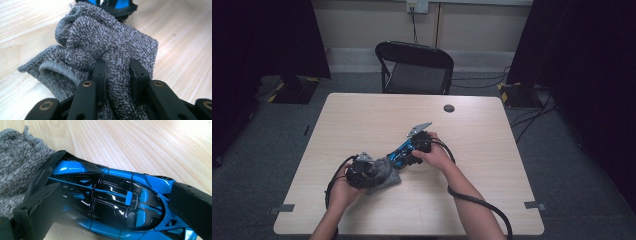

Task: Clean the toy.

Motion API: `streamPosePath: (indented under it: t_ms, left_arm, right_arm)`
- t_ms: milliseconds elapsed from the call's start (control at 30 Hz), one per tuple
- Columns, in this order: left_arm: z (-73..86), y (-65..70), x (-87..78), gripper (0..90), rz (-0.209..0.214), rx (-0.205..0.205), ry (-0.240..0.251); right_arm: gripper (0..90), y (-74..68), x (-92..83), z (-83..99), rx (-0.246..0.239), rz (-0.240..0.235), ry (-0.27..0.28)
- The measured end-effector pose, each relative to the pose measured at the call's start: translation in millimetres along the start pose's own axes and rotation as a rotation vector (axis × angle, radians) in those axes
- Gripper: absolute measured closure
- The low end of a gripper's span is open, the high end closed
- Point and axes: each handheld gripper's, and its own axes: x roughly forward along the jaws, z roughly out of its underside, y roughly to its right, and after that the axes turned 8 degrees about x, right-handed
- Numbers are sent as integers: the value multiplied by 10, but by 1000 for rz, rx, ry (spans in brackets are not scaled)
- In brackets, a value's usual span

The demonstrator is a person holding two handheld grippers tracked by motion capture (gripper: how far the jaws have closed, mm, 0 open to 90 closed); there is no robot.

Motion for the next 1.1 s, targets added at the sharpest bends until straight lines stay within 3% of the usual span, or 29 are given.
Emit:
streamPosePath:
  t_ms: [500,733,1100]
  left_arm:
    - [-13,114,19,708,27,33,-6]
    - [-27,178,38,708,67,45,-9]
    - [-80,300,74,705,131,106,-15]
  right_arm:
    - [0,3,0,0,-1,-1,0]
    - [0,2,0,1,0,-1,1]
    - [0,2,1,0,-1,-1,0]
